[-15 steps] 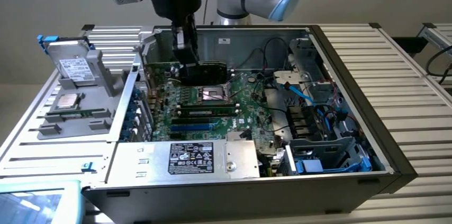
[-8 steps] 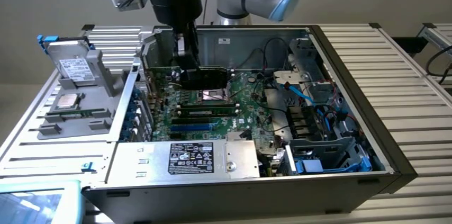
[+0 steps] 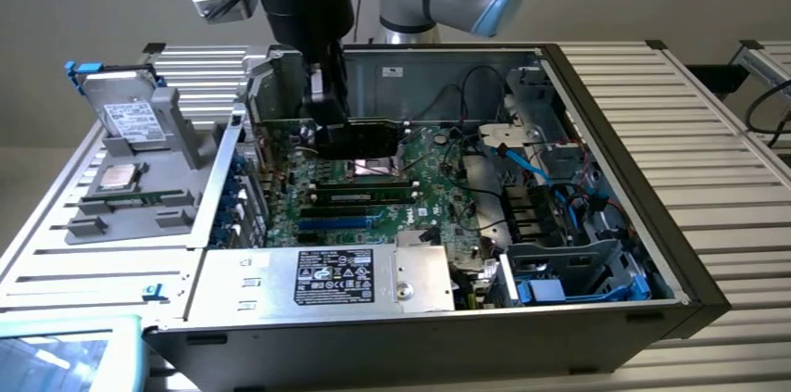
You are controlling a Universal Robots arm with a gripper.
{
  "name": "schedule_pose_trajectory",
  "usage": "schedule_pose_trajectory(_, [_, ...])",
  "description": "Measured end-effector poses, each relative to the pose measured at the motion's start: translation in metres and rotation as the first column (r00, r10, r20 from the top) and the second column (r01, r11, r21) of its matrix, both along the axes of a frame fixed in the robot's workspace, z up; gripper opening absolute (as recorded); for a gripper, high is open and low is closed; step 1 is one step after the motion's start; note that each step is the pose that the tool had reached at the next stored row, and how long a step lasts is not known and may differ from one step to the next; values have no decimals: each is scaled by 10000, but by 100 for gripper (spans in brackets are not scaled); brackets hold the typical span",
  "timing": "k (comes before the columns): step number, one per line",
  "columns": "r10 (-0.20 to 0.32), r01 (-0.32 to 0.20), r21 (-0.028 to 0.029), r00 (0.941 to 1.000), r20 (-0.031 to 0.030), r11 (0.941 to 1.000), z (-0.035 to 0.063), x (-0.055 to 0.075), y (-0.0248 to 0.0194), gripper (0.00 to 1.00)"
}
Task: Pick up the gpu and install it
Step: 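Insert the gpu into the slot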
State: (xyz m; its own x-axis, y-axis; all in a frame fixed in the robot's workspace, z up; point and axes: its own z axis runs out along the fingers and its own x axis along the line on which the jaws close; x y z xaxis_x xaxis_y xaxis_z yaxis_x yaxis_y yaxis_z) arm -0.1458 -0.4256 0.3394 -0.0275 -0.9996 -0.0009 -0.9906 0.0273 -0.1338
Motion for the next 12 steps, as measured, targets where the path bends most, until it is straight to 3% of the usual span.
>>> schedule_pose_trajectory(6, [-6,6,177,10000,-6,9998,-22,5,-97,27])
schedule_pose_trajectory(12, [-66,66,260,10000,-7,9996,-40,20,-145,27])
